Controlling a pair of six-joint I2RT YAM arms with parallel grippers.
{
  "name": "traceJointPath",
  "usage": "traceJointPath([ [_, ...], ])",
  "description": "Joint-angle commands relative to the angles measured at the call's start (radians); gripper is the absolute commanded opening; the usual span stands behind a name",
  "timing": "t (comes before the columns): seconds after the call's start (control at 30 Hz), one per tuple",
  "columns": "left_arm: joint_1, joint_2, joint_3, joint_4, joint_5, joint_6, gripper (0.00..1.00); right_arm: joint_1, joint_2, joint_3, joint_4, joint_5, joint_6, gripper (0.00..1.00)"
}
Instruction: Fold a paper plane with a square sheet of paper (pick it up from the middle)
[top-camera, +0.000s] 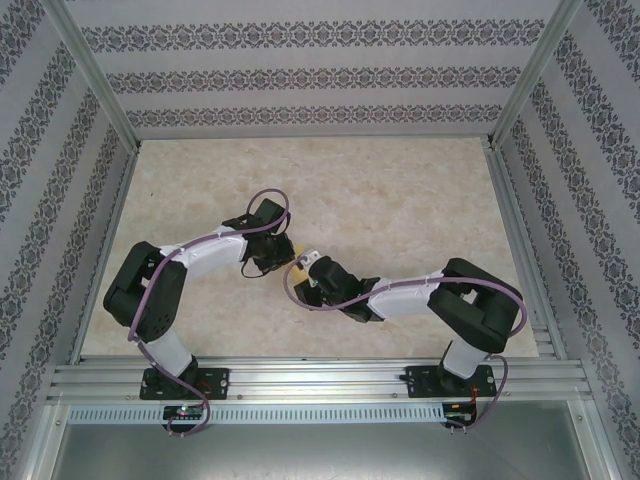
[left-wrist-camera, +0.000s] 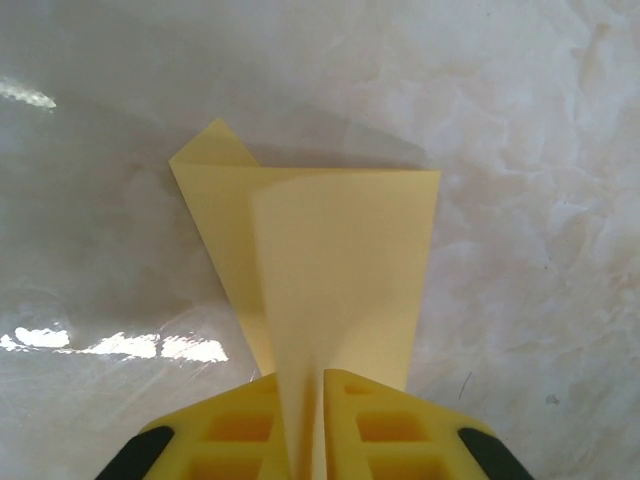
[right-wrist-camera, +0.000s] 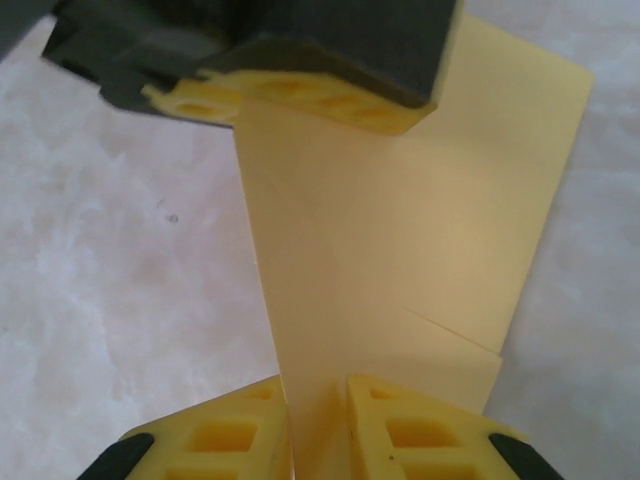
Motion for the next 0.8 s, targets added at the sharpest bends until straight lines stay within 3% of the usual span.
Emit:
traceJointPath([
  [0.0,0.009,0.019,0.031,-0.033,0.018,0.025,0.12,0.046,-0.023,-0.005,-0.026,0.113,-0.125,0.22],
  [0.4,0.010,0.027,0.044,-0.039,0.030,0.036,0.12,0.113,0.021,0.037,-0.093,0.274,-0.258,0.28],
  [0.77,0.010,0.033,0.060,-0.045,0.037,0.044,0.12,0.129,0.060,0.077,-0.122,0.349,-0.286,0.19],
])
